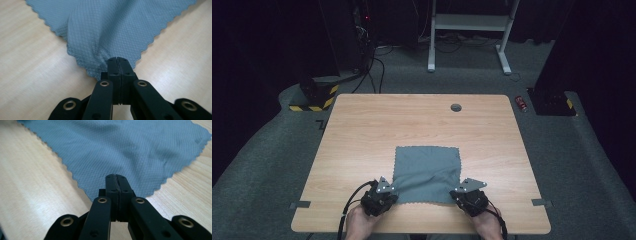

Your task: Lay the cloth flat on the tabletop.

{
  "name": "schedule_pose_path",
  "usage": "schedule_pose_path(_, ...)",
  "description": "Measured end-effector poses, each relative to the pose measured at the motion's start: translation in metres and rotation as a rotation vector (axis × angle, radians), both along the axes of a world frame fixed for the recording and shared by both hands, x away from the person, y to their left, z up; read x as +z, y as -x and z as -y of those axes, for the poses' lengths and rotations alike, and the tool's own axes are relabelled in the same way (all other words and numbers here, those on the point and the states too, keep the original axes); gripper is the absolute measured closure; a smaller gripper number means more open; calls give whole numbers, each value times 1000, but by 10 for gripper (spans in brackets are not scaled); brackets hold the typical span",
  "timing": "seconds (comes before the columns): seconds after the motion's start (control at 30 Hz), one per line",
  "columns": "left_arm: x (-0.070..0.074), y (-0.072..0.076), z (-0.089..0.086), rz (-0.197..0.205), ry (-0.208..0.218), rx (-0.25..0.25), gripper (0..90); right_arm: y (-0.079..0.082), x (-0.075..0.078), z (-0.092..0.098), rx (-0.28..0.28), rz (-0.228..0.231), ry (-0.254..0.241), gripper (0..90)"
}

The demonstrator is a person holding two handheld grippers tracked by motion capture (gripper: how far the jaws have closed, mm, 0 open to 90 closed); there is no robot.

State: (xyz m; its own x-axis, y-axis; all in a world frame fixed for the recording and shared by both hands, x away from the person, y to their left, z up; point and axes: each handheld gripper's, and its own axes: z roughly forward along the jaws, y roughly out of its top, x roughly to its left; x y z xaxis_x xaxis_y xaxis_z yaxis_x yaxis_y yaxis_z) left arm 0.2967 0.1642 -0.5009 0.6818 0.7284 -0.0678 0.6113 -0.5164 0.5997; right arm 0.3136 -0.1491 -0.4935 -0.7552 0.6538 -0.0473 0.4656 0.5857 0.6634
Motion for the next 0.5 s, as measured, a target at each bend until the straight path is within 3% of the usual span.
schedule_pose_path(0.1,-3,2,-1,-4,20,10,871,3,2,1,17,-4,-2,893)
schedule_pose_path(0.27,-3,-3,-2,32,40,59,658,3,5,3,26,-14,-27,892)
schedule_pose_path(0.3,0,-9,-2,67,30,91,629,2,7,2,28,-9,-26,892)
schedule_pose_path(0.33,0,-9,-2,67,30,91,608,0,10,0,31,-4,-25,891)
schedule_pose_path(0.37,0,-16,-1,94,26,136,590,-4,13,-2,33,3,-25,890)
schedule_pose_path(0.5,-2,-26,-2,94,43,170,542,-19,19,-11,32,8,-26,891)
